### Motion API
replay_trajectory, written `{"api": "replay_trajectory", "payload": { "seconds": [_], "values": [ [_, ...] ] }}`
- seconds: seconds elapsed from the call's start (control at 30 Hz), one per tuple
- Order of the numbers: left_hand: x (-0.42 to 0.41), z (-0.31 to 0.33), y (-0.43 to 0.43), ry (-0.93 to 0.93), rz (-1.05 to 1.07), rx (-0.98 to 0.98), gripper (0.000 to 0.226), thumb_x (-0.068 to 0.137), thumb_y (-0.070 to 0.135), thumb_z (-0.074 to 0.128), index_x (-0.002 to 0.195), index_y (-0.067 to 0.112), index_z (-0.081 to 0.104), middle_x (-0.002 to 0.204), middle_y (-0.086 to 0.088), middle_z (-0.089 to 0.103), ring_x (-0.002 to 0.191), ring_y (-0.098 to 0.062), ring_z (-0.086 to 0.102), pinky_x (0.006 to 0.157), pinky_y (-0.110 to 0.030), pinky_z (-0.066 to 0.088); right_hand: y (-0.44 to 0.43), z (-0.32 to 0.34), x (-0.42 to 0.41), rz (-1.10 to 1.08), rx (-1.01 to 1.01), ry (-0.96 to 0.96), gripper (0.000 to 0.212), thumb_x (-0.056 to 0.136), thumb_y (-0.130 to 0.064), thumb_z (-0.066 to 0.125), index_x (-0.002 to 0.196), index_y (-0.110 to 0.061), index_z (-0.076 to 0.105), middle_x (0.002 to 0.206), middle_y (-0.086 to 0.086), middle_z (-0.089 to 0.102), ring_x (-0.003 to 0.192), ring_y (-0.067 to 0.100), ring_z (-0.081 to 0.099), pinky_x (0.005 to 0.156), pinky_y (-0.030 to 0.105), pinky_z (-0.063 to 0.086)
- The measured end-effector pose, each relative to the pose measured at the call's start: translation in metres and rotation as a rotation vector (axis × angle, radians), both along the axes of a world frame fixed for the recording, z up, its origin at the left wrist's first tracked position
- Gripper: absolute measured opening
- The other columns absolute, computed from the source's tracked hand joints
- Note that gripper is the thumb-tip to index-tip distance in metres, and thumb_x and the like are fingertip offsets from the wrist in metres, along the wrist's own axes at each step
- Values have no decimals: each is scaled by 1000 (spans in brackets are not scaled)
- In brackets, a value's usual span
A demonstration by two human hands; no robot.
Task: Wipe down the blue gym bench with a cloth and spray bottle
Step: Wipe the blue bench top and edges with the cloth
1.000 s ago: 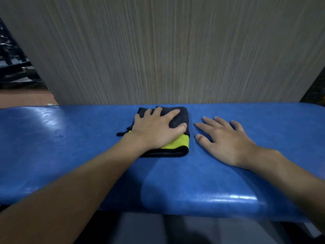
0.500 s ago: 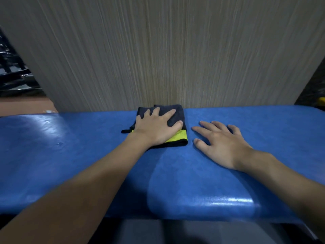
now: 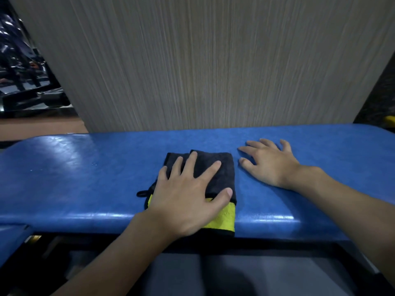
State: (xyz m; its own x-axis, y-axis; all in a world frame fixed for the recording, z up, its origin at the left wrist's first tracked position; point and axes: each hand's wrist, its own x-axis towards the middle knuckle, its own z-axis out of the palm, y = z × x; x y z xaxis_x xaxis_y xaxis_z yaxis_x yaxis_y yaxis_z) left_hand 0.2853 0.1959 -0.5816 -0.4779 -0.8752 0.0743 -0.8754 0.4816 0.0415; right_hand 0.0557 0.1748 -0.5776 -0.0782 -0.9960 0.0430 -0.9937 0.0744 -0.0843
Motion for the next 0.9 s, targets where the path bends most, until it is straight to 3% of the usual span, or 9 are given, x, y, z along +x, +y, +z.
{"api": "replay_trajectory", "payload": {
  "seconds": [0.1, 0.23, 0.57, 0.9],
  "values": [
    [0, -2, -11, 29, 9, -11, 91, 68, 86, -1, 153, 55, 3, 169, 3, 1, 155, -24, -1, 122, -52, 5, -3, 5, 7, 29, -41, -32, 54, 101, -52, 31, 153, -36, 30, 163, -10, 22, 152, 18, 12, 119, 58, 4],
    [-9, -4, -42, 38, 16, -3, 92, 67, 85, 0, 153, 54, 9, 167, 4, 13, 154, -23, 8, 122, -51, 12, -11, 1, 16, 55, 1, -102, 54, 104, -49, 23, 157, -37, 17, 165, -10, 15, 152, 16, 9, 120, 55, 3],
    [-45, -2, -173, 94, 63, 12, 93, 68, 86, 7, 153, 50, 22, 164, 1, 26, 149, -28, 23, 117, -57, 21, -19, -11, 16, 56, 50, -45, 65, 97, -61, 15, 156, -35, 17, 166, -10, 6, 153, 17, 0, 121, 54, 0],
    [-40, -5, -173, 52, 32, 1, 72, 89, 79, 17, 155, 49, 15, 168, -1, 14, 153, -28, 12, 121, -53, 13, -19, -11, 14, 56, 48, -82, 61, 100, -58, 16, 156, -36, 17, 166, -12, 5, 153, 14, -2, 121, 52, -1]
  ]
}}
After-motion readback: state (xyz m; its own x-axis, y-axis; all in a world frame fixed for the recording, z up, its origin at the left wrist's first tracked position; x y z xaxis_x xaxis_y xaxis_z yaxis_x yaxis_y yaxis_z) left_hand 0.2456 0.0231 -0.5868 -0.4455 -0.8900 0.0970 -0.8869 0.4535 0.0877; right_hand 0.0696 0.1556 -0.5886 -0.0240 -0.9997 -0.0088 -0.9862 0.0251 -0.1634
